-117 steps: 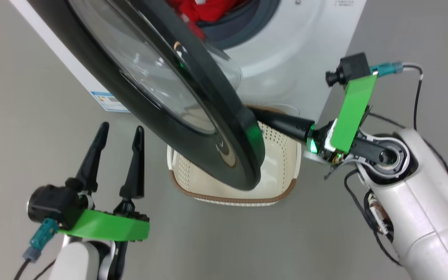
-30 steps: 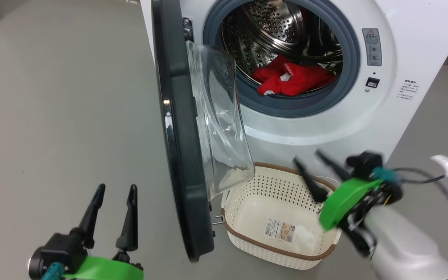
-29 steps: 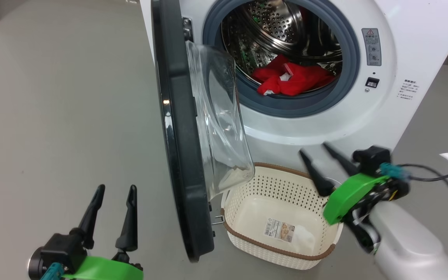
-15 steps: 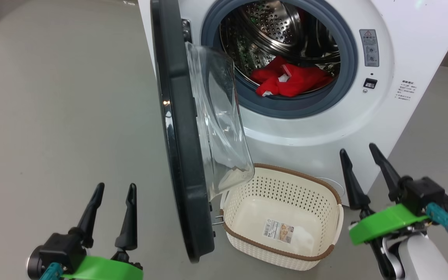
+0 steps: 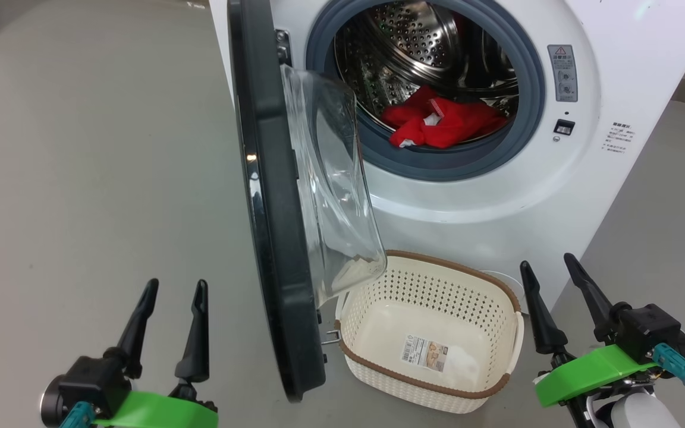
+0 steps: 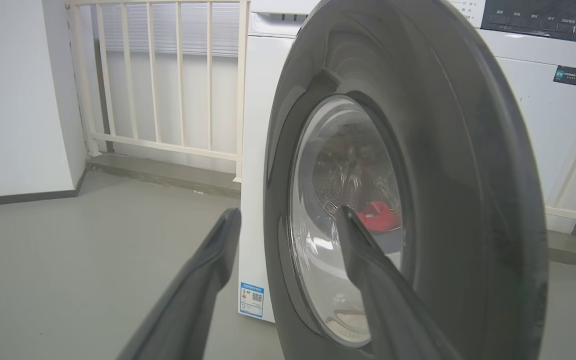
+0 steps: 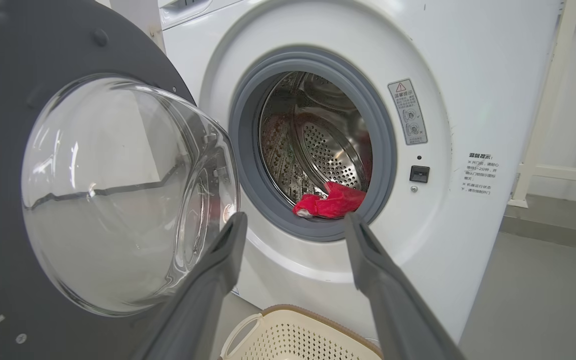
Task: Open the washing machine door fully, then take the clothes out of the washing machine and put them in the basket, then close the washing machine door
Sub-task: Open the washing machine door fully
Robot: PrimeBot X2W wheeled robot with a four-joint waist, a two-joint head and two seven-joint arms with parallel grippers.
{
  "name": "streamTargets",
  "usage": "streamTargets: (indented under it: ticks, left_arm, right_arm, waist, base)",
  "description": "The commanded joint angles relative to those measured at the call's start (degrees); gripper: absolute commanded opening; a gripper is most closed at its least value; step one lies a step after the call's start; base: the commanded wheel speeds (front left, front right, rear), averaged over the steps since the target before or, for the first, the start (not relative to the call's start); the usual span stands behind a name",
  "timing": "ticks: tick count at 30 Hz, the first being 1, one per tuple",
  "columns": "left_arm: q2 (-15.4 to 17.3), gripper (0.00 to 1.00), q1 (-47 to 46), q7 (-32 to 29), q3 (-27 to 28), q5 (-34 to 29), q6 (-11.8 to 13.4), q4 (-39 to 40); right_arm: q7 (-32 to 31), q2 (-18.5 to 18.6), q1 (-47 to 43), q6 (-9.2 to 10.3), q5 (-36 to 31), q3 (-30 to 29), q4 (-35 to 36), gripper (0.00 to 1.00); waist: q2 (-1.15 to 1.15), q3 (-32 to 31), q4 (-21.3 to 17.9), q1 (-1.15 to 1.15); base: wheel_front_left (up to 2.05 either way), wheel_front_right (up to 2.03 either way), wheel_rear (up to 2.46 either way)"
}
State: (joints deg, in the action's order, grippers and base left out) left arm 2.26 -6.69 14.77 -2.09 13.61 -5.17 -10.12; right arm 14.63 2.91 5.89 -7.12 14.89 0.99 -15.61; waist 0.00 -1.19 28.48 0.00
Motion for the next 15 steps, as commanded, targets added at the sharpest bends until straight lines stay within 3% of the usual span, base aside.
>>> streamTargets:
  ticks: [1,12,13,14,15]
  left_arm:
    - [0.6,1.00,-0.5,0.2,1.9,-0.5,-0.3,1.2]
    - [0.6,1.00,-0.2,0.2,2.7,-0.1,0.4,2.2]
    - [0.6,0.71,-0.1,0.2,2.7,0.0,0.3,2.3]
    - [0.6,0.29,-0.1,0.2,2.8,0.0,0.2,2.5]
    - [0.6,0.00,0.0,0.2,2.7,0.0,0.1,2.5]
  right_arm:
    - [0.4,0.0,1.1,-0.36,0.7,1.8,1.6,1.00]
    - [0.4,0.0,1.2,-0.36,1.1,2.7,1.1,1.00]
    - [0.4,0.0,1.2,-0.36,1.1,2.8,1.0,1.00]
    - [0.4,0.0,1.2,-0.36,1.1,2.8,0.9,1.00]
    - [0.4,0.0,1.2,-0.36,1.2,2.9,0.9,1.00]
  waist:
    - [0.00,0.0,0.0,0.00]
    - [0.00,-0.3,0.1,0.00]
    - [0.00,-0.4,0.0,0.00]
    - [0.00,-0.4,0.0,0.00]
    - [0.00,-0.4,0.0,0.00]
  base:
    - [0.00,0.00,0.00]
    - [0.00,0.00,0.00]
    - [0.00,0.00,0.00]
    - [0.00,0.00,0.00]
    - [0.00,0.00,0.00]
